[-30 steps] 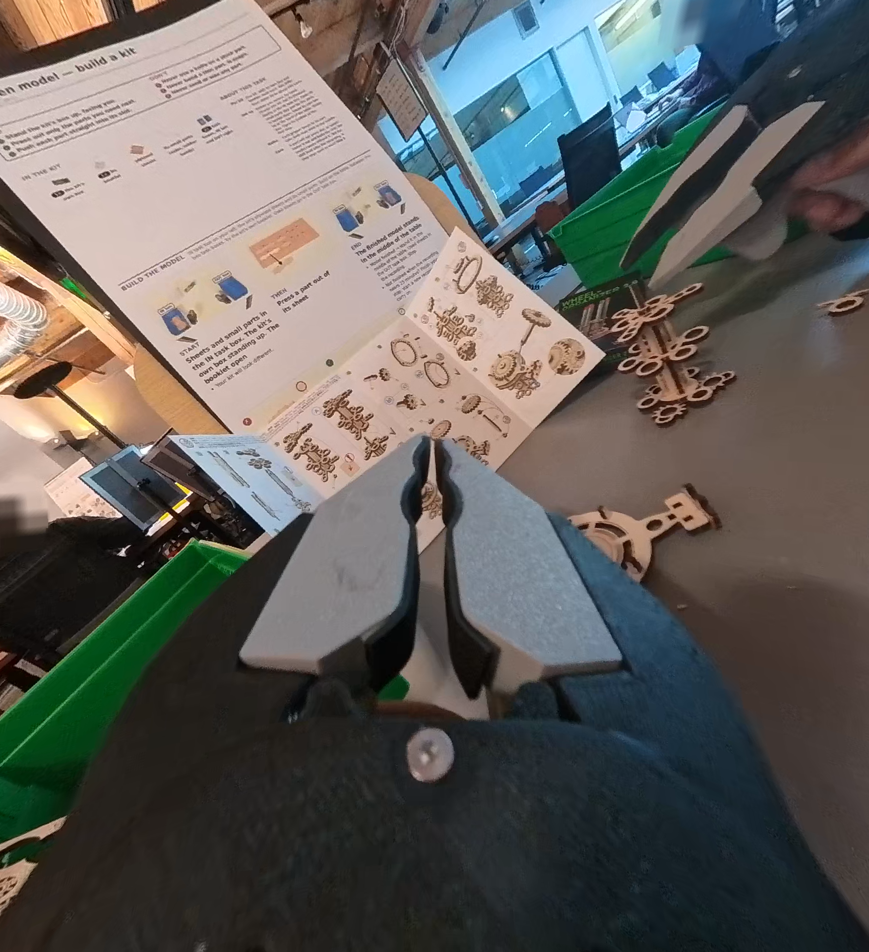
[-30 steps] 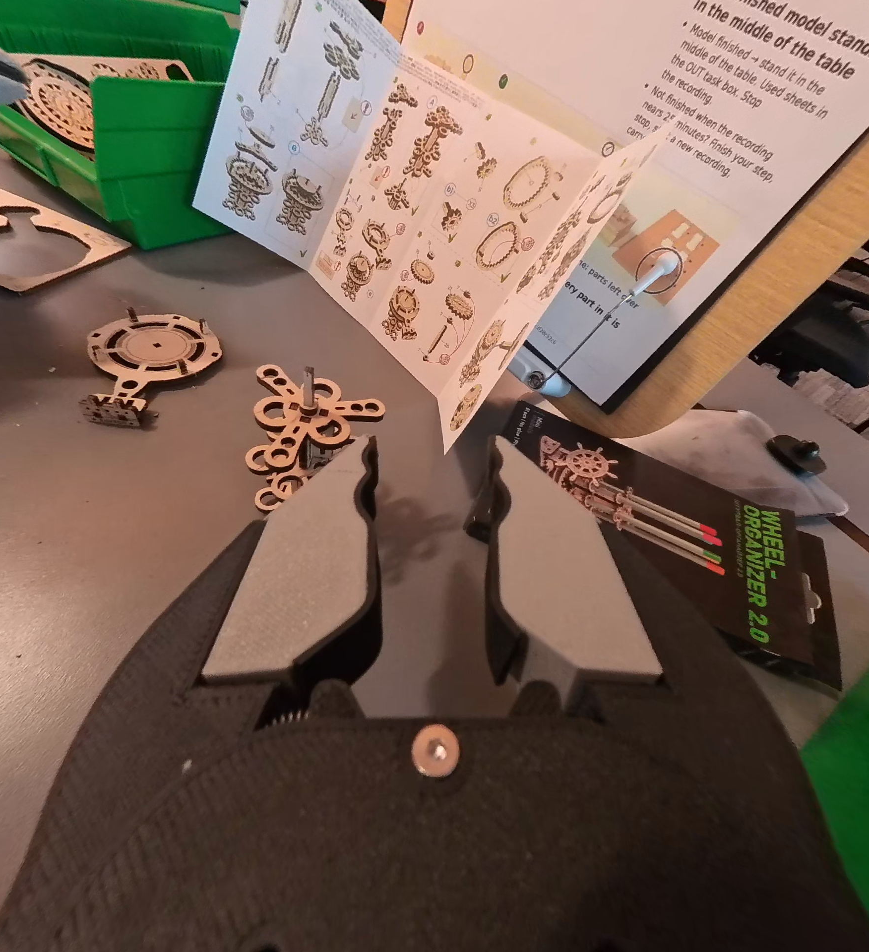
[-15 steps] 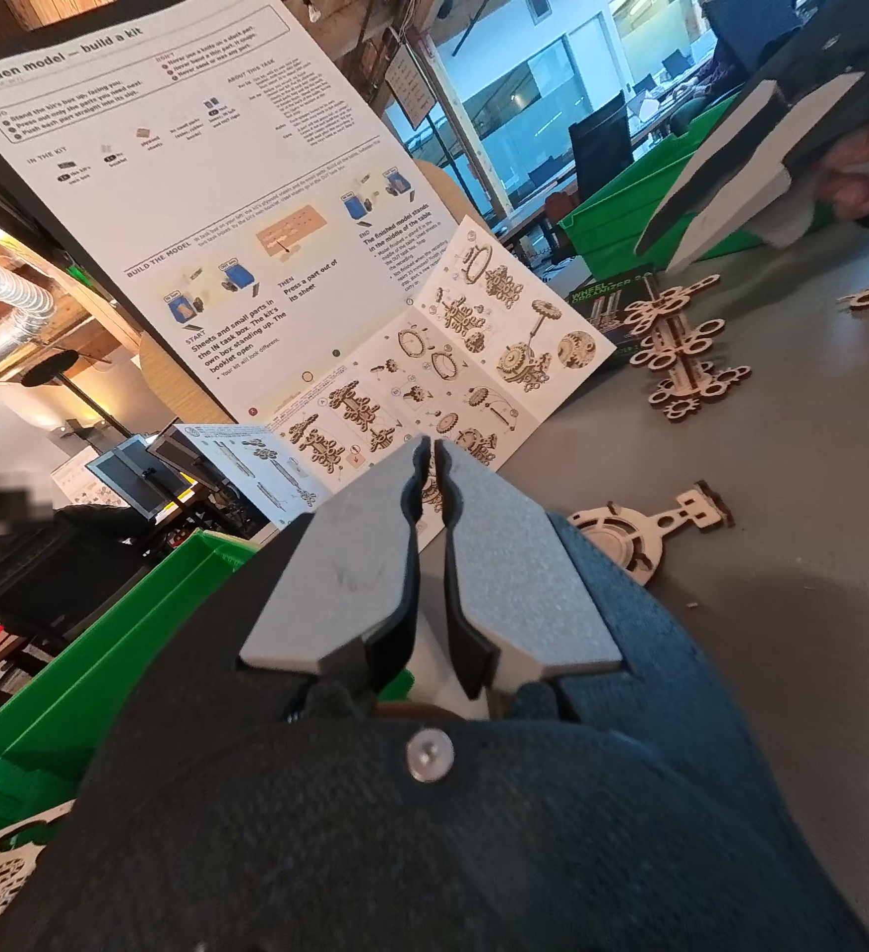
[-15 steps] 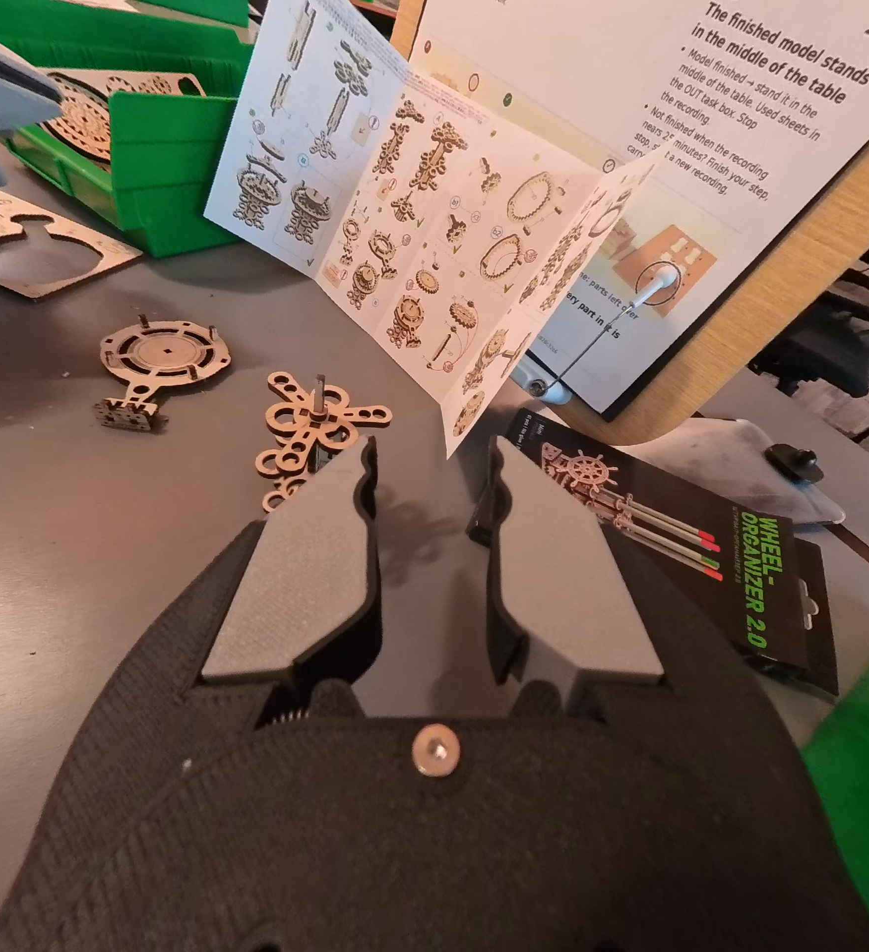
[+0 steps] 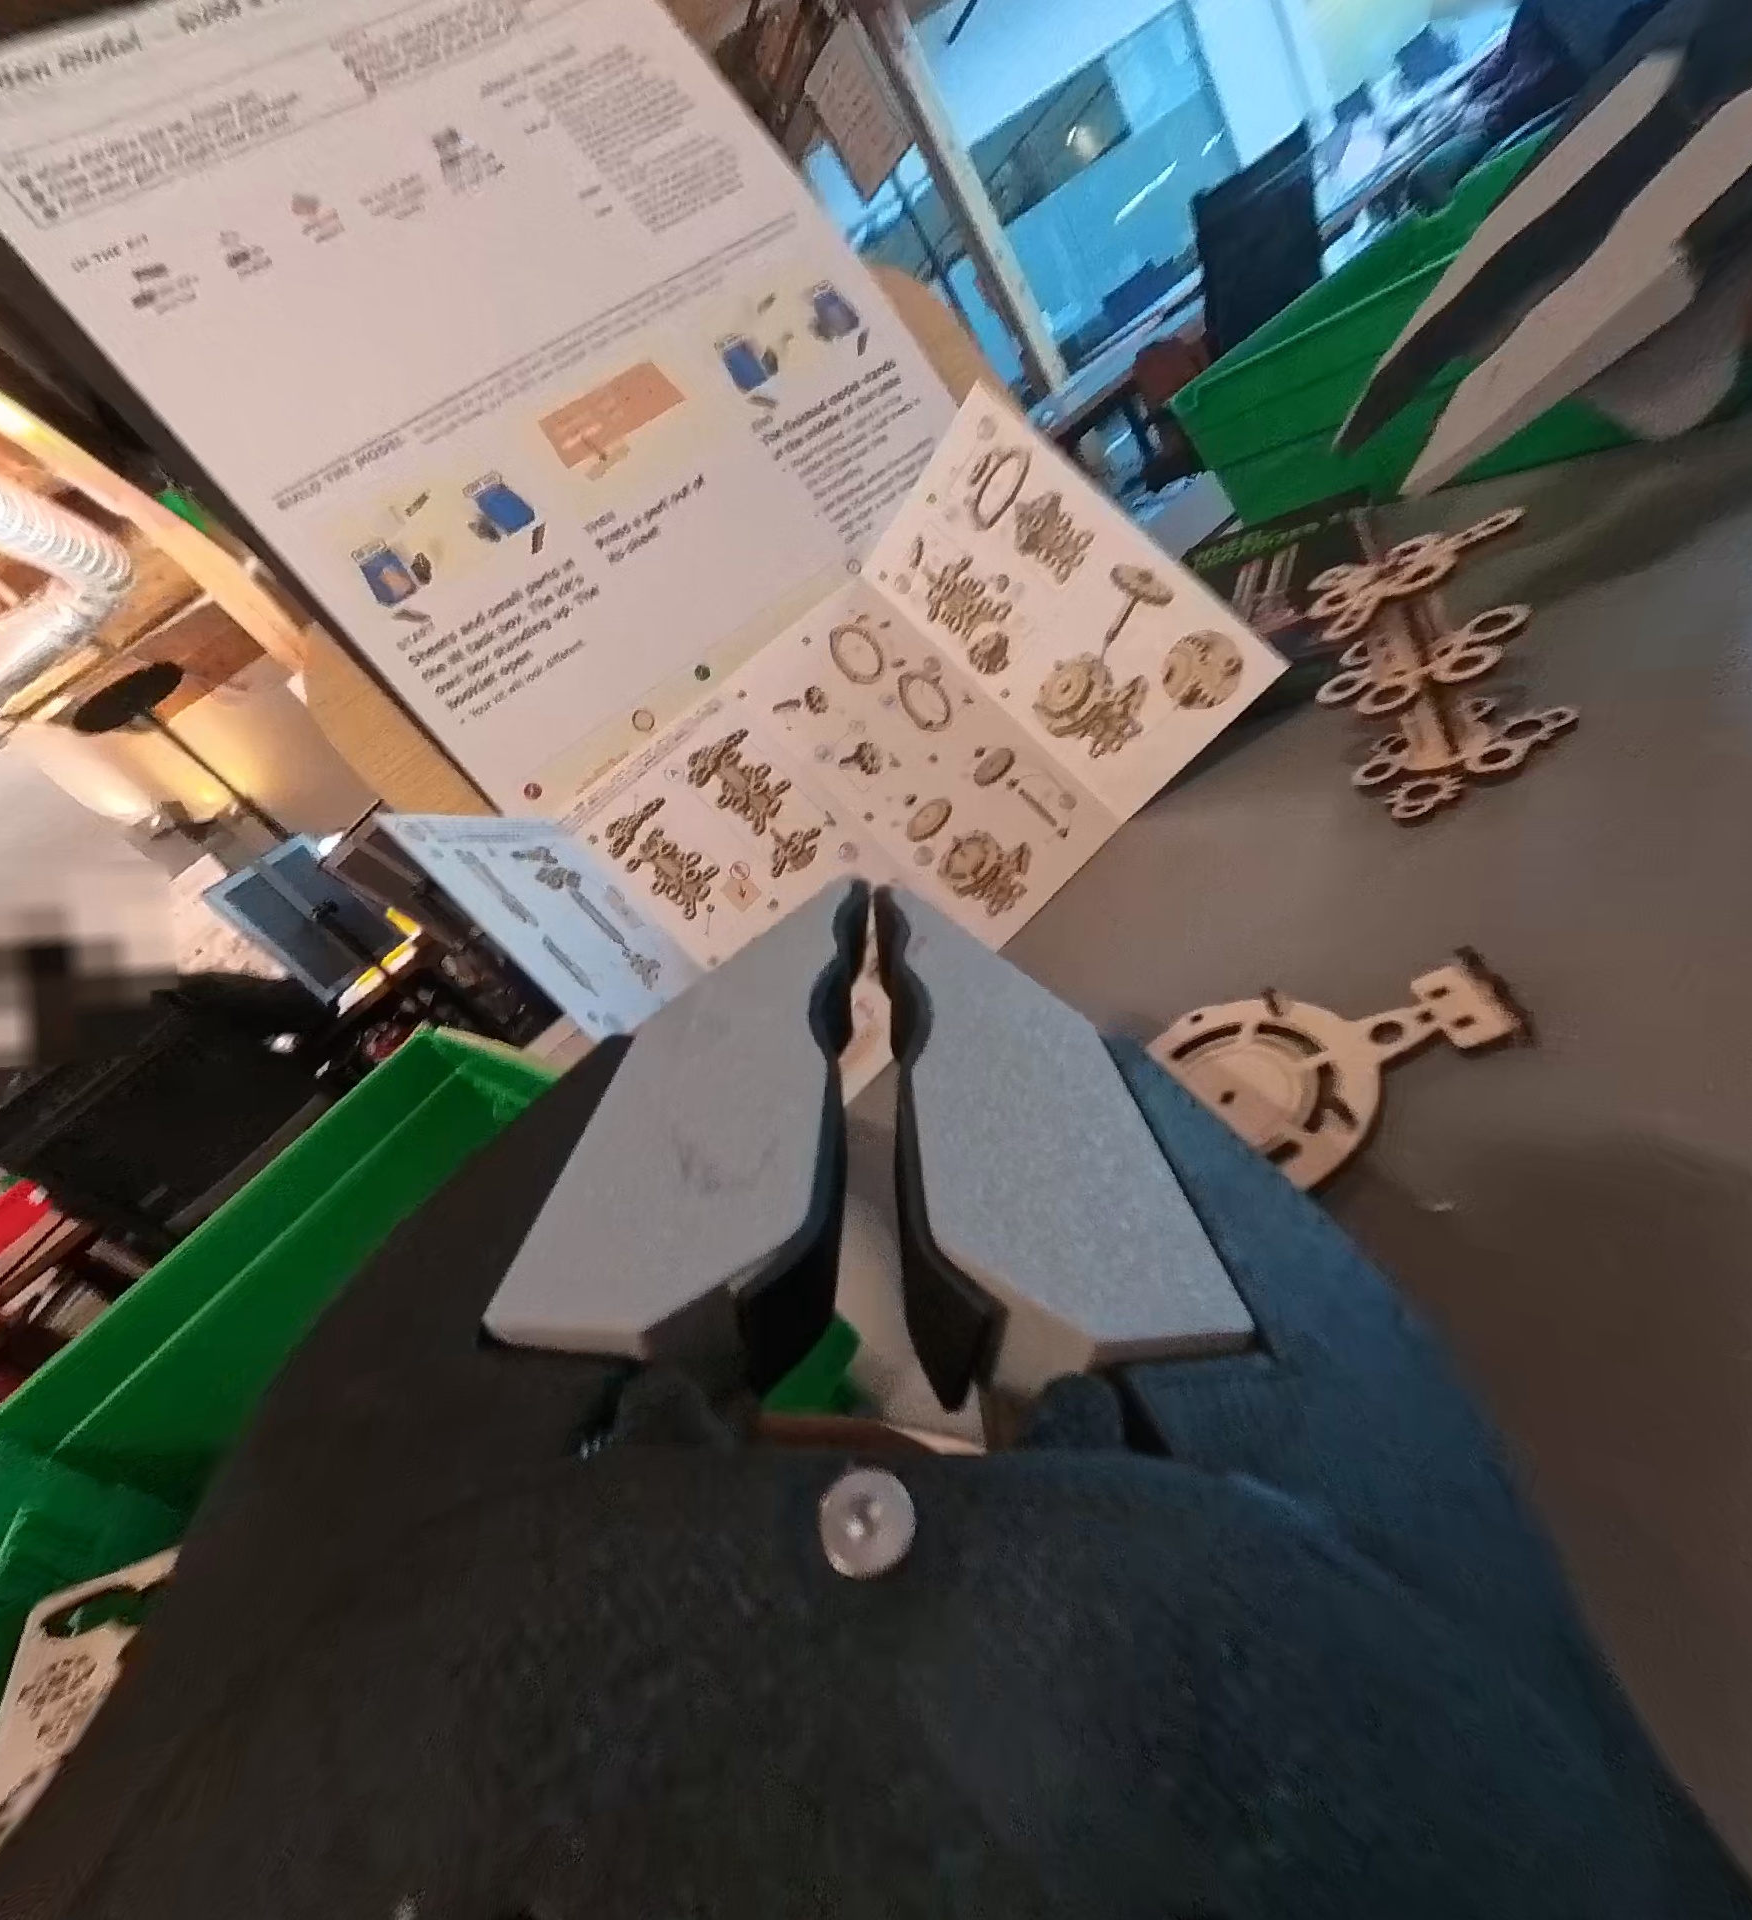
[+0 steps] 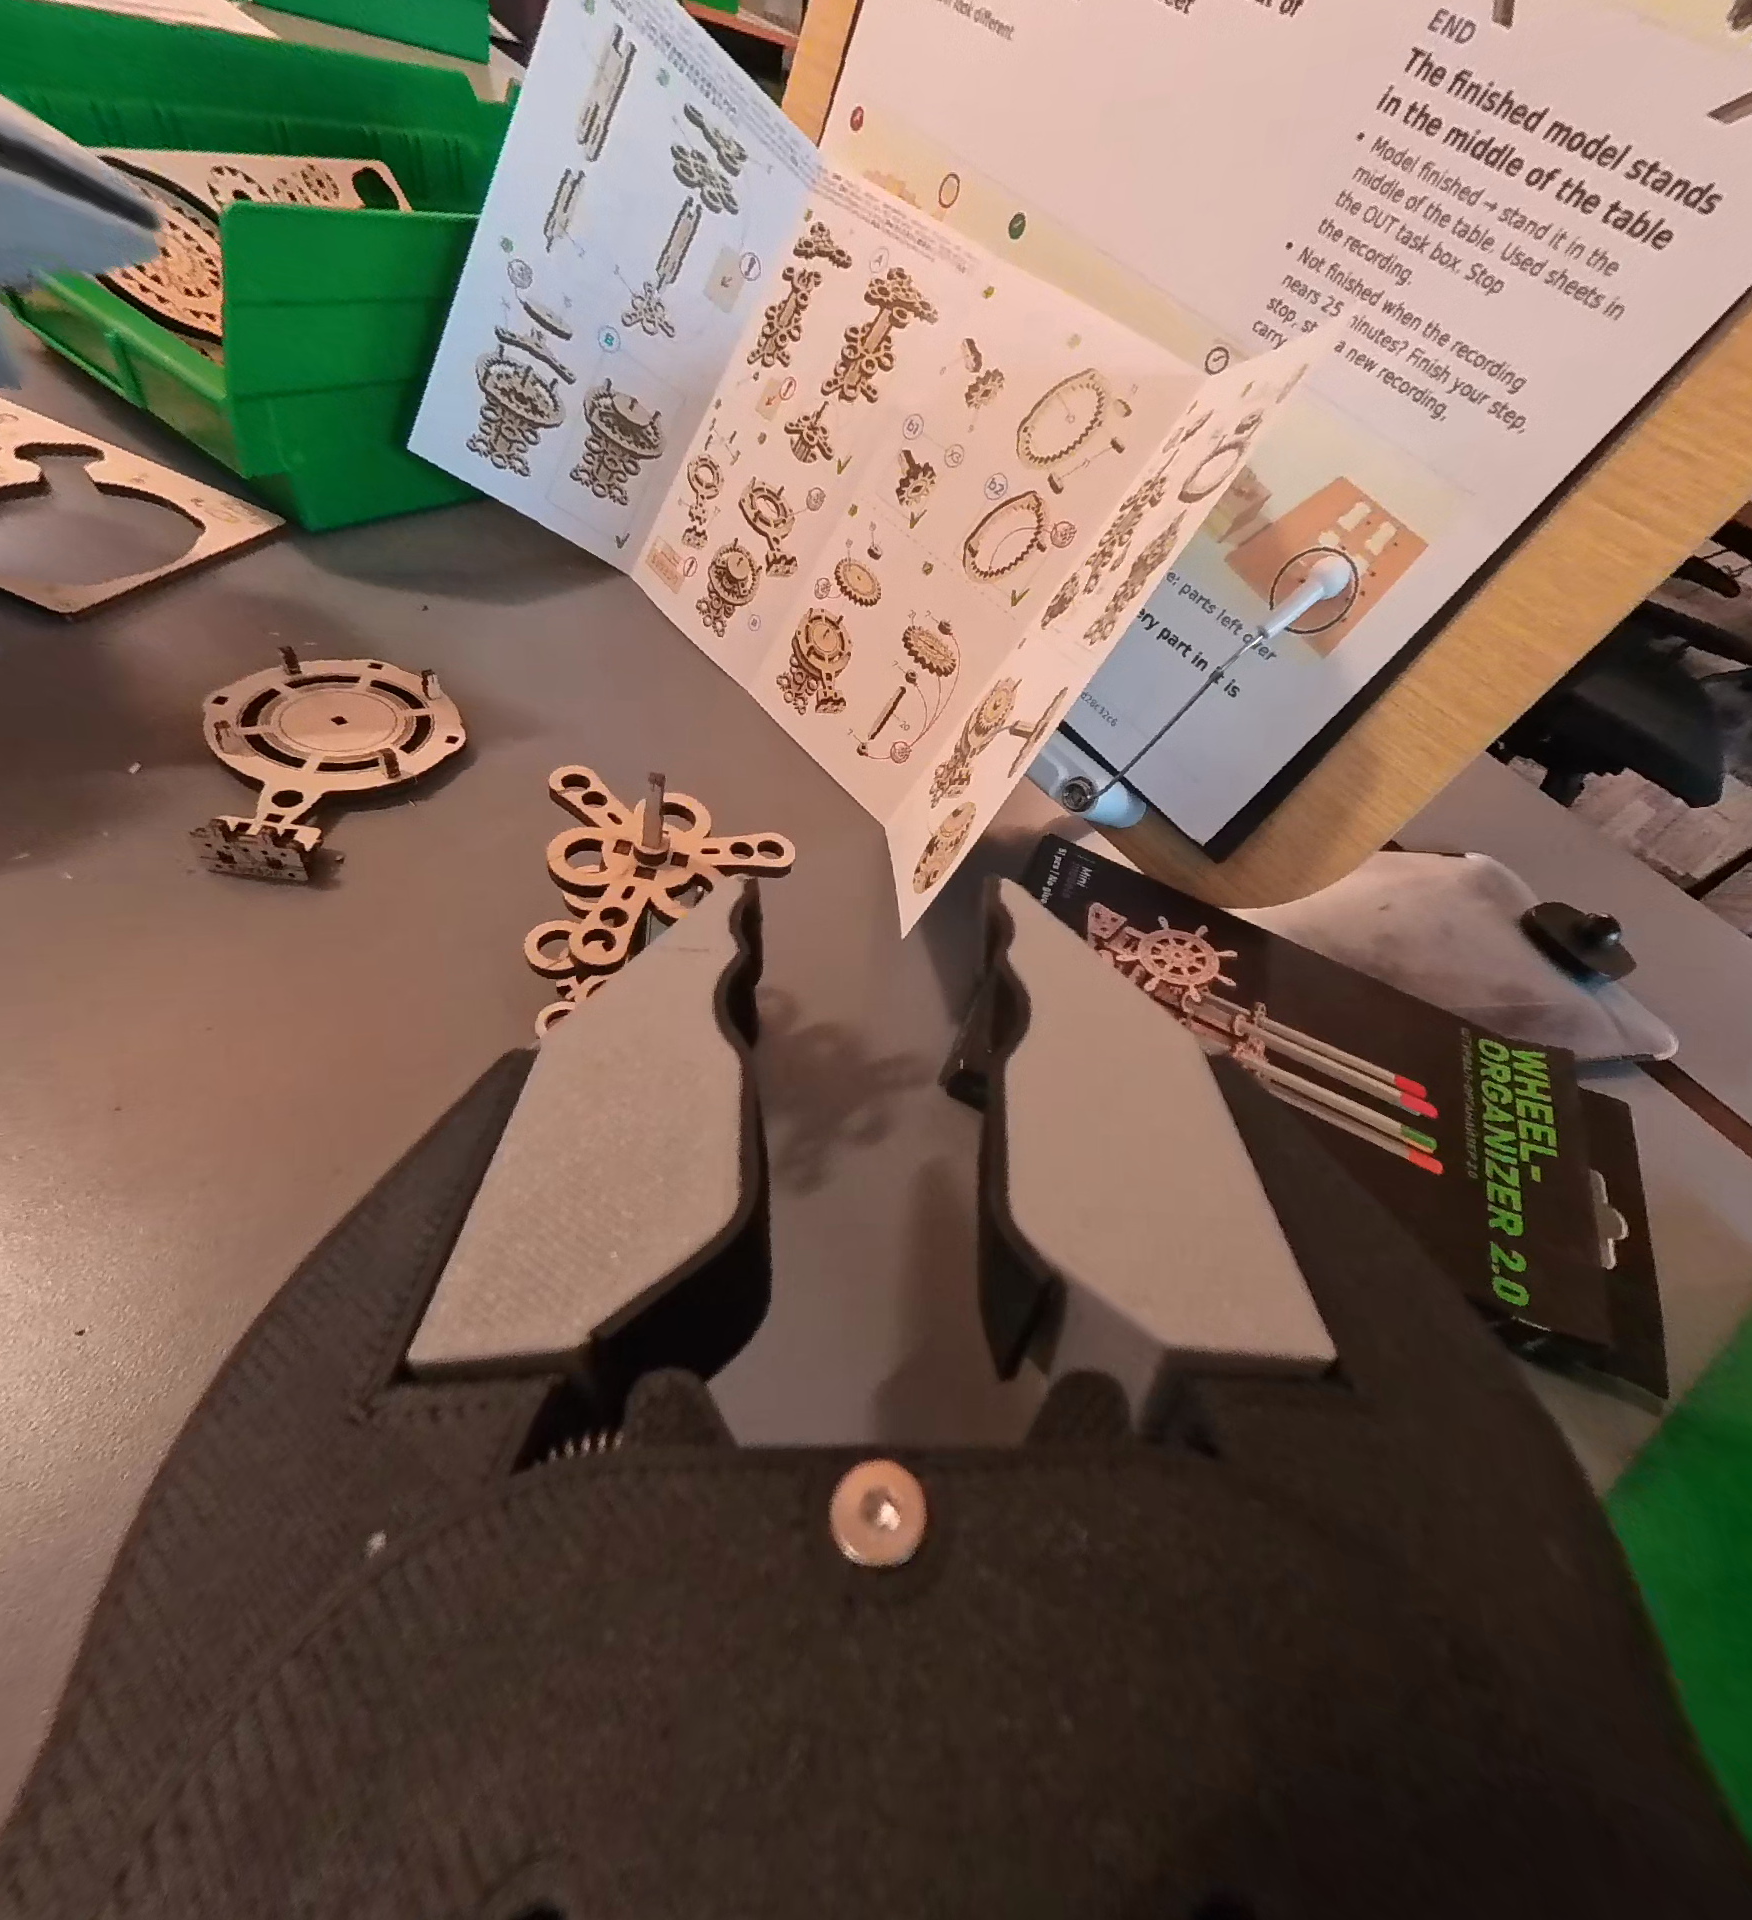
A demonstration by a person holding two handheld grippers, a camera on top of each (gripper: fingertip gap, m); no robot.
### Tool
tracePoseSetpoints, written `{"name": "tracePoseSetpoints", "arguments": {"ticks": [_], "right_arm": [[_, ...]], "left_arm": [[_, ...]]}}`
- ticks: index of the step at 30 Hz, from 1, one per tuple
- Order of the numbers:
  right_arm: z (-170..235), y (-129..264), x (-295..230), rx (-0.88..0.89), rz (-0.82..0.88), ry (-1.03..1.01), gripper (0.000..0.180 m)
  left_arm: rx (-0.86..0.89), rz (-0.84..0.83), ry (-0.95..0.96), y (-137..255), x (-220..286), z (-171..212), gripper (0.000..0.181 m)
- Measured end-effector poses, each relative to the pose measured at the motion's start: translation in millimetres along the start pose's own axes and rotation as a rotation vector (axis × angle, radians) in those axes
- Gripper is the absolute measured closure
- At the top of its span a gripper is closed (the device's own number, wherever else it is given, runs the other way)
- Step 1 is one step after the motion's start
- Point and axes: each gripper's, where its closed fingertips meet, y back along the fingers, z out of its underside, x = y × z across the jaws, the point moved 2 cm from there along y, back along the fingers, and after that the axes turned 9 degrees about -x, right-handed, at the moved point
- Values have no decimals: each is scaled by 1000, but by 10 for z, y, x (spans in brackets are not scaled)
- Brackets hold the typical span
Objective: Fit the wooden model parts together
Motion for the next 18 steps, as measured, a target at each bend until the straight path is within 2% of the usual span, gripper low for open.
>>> {"name": "tracePoseSetpoints", "arguments": {"ticks": [5, 14, 18], "right_arm": [[-3, 8, 5, -1, 6, 1, 141], [-35, 42, -6, 9, 14, 12, 141], [-57, 62, -14, 18, 14, 15, 141]], "left_arm": [[-245, -48, -43, -167, -70, 387, 181], [-380, -206, 12, -130, -417, 638, 181], [-347, -226, 59, -73, -522, 635, 181]]}}
